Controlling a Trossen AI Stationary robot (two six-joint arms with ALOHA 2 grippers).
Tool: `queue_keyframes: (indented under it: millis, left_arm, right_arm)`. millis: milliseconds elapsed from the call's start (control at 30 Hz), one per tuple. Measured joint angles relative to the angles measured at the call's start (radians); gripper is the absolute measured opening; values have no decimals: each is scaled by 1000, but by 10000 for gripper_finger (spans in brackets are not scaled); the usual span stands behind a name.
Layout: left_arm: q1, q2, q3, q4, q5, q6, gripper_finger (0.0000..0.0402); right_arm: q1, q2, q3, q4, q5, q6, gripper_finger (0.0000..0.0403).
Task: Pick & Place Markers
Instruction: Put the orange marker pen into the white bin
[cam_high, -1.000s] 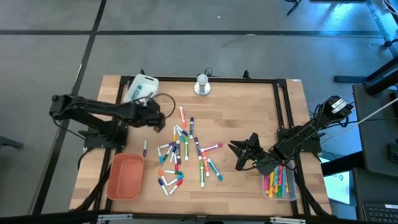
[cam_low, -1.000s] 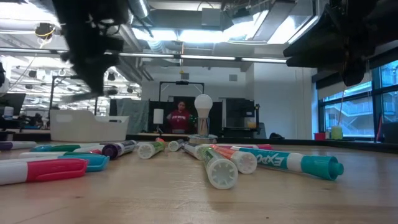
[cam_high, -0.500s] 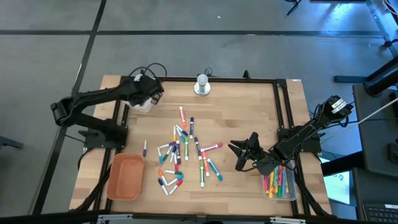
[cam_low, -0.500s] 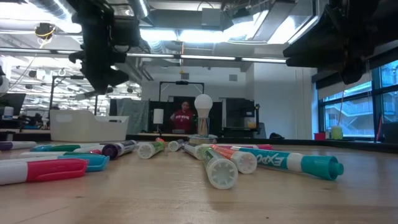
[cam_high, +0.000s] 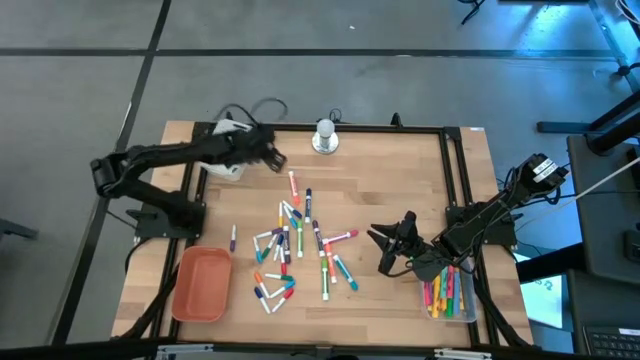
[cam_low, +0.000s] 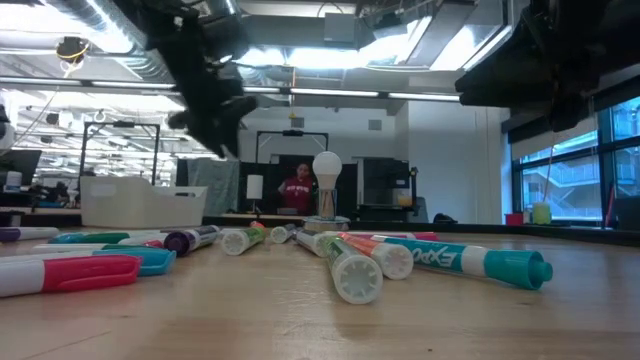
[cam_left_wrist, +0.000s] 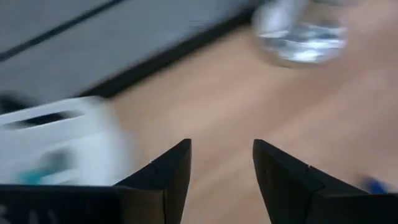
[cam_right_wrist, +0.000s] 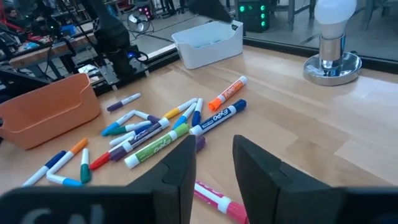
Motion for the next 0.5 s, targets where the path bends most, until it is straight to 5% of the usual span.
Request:
queue_keyframes:
  millis: [333, 500]
  left_arm:
    - [-226, 200, 0, 101, 14, -59, 155]
    - [-267, 284, 0, 107, 47, 342, 154]
  right_arm:
    - [0, 0, 0, 1, -6, 38, 107]
    - [0, 0, 0, 0, -8, 23, 107]
